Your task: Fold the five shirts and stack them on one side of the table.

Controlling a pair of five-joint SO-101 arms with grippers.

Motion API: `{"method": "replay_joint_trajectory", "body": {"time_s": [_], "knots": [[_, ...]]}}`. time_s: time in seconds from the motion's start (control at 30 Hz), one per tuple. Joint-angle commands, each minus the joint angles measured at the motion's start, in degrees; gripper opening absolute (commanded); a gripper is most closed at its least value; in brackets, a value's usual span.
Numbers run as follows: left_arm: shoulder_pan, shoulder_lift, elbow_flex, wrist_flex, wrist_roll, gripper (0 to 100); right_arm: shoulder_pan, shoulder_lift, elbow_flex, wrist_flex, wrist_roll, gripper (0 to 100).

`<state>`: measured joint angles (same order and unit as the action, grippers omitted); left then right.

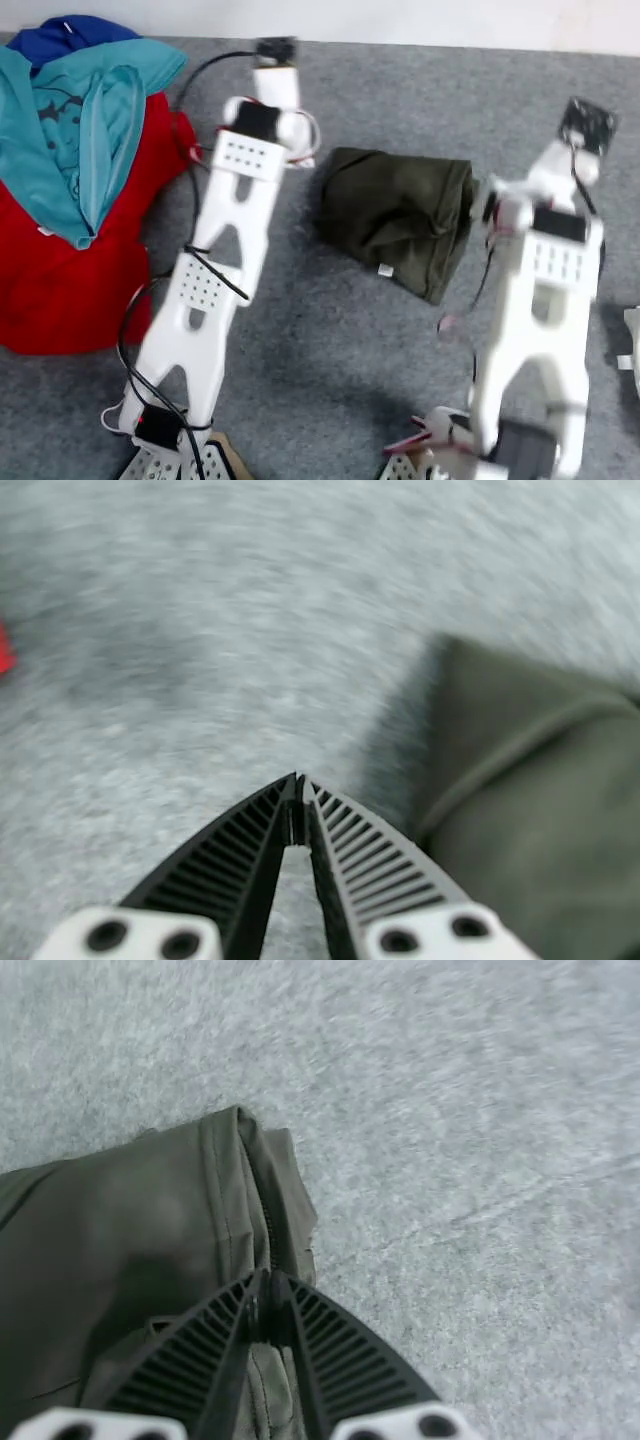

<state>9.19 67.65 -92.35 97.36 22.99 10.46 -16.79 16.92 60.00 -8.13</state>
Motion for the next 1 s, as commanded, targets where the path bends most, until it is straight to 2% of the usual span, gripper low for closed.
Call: {"method": "replay_joint_trajectory", "body": {"time_s": [0.0,0.27,0.6,0.7,0.97], "knots": [[-2.9,-0.2,-1.5,-1.8,4.6,1,-2.6,7.4,-11.3,2.2,-0.3,0.9],[-5.9,6.5,-2.1,-10.7,6.1,1,-10.2,17.4,-13.8,1.9,6.1,1.3],[-6.1,6.7,-2.1,-11.2,6.0,1,-14.2,24.4,-13.8,-4.1,8.5,1.3],[-6.1,6.7,-2.1,-11.3,6.0,1,-14.7,25.0,-13.3,-3.6,8.9,1.3],[-6.1,6.8,-2.1,-11.7,5.9,1,-13.6,25.2,-13.2,5.4,10.5,0.9]]}}
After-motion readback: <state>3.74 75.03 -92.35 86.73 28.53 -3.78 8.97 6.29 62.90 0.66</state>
